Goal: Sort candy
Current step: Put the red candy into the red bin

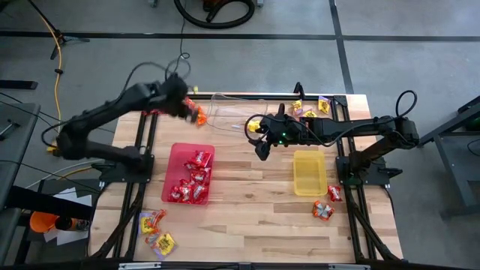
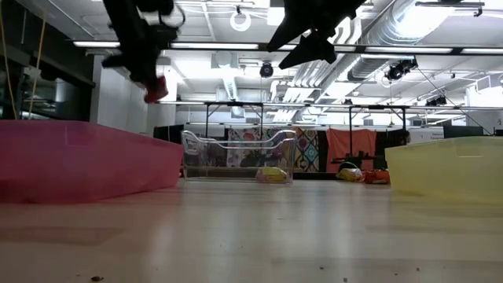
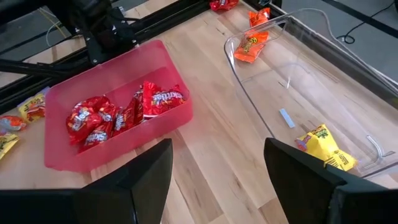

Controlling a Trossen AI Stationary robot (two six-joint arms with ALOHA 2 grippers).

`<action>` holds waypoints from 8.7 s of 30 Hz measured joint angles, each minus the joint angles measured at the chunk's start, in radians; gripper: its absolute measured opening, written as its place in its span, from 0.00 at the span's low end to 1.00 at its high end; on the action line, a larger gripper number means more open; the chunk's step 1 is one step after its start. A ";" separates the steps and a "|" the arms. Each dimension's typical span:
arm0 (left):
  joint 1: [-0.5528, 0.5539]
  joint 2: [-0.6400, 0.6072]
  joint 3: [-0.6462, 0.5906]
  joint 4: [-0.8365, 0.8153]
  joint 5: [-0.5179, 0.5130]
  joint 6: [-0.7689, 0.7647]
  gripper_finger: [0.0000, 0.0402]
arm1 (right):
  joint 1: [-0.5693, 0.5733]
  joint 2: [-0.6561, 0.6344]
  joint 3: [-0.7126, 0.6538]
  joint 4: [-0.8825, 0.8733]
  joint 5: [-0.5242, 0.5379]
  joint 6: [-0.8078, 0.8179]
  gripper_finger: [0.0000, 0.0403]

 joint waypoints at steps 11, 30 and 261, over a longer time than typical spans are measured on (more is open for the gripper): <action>-0.649 -0.110 -0.047 -0.186 -0.017 -0.405 0.00 | 0.000 0.000 0.000 0.000 -0.016 0.005 0.61; -0.854 -0.100 -0.236 -0.105 -0.024 -0.427 0.15 | 0.000 0.000 0.000 0.003 -0.042 0.016 0.61; 0.295 0.629 -0.216 0.354 -0.509 -0.405 0.16 | 0.023 -0.084 -0.004 -0.207 0.062 0.103 0.59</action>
